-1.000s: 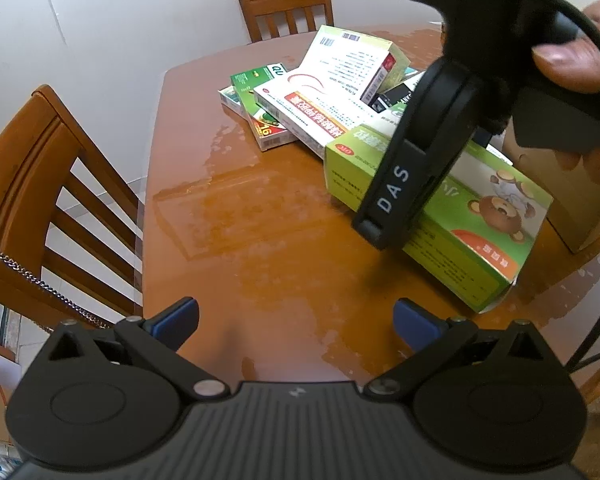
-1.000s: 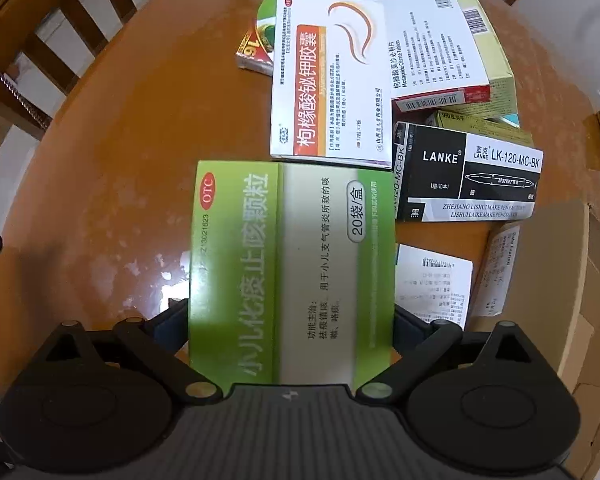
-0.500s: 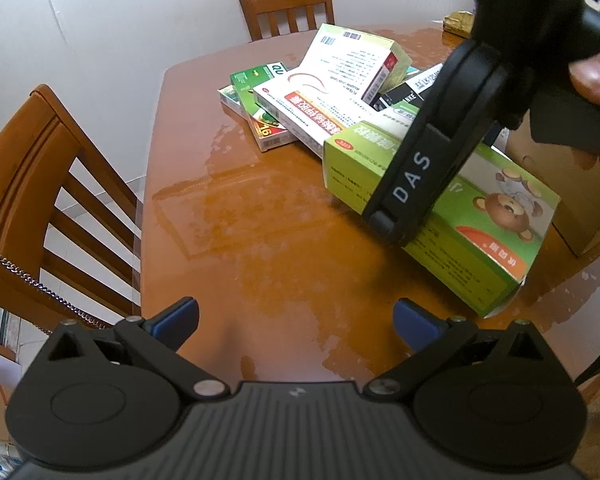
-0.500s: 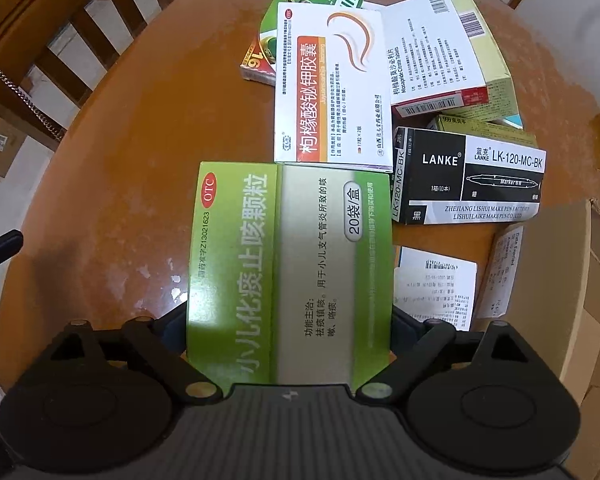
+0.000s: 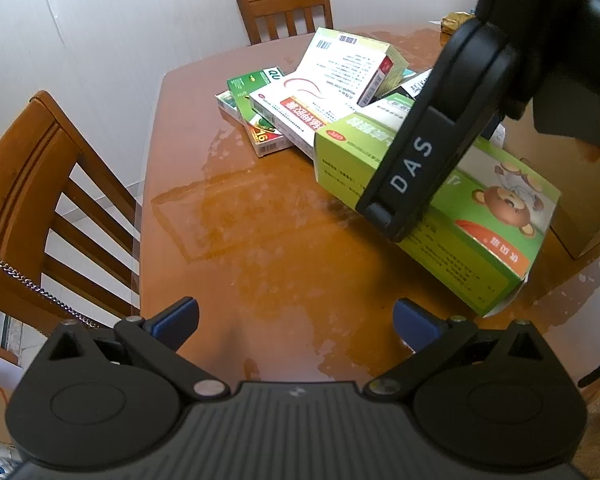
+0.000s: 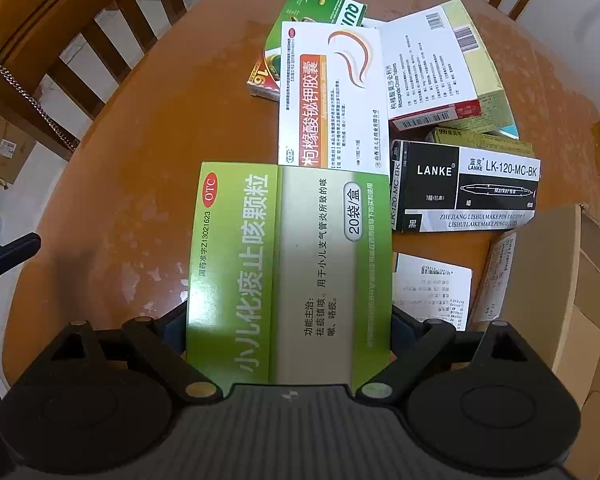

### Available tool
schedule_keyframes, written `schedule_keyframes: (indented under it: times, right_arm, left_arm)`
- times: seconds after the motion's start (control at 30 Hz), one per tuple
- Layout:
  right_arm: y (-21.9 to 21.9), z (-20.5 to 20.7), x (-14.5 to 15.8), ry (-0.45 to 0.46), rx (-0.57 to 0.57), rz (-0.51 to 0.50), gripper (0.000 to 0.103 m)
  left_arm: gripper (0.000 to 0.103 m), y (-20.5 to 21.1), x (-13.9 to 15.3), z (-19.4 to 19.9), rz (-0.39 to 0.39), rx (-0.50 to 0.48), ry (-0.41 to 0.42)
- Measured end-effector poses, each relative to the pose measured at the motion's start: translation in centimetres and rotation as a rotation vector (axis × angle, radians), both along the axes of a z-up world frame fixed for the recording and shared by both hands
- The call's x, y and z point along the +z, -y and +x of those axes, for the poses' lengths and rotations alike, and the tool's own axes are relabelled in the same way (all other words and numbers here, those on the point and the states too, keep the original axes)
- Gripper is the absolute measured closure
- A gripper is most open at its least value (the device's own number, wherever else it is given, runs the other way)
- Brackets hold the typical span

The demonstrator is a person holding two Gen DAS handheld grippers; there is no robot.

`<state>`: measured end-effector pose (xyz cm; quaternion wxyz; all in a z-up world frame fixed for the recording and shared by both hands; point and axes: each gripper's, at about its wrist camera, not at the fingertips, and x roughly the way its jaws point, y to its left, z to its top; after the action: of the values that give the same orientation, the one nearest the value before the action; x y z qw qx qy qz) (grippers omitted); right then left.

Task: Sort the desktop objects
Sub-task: 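Hold the green box in the right gripper above the table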

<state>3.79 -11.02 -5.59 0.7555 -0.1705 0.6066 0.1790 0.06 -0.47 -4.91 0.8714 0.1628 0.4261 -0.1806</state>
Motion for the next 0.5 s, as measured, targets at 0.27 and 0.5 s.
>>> schedule_keyframes:
  times: [0.27, 0.5]
  right_arm:
    - [0.4, -0.5, 1.1, 0.022, -0.004, 0.024, 0.008]
    - [1.0, -0.8, 2.5, 0.052, -0.018, 0.066, 0.008]
  left_arm:
    - [0.000, 0.4, 0.5, -0.3, 0.013, -0.010, 0.013]
    - [0.000, 0.8, 1.1, -0.4, 0.027, -0.023, 0.028]
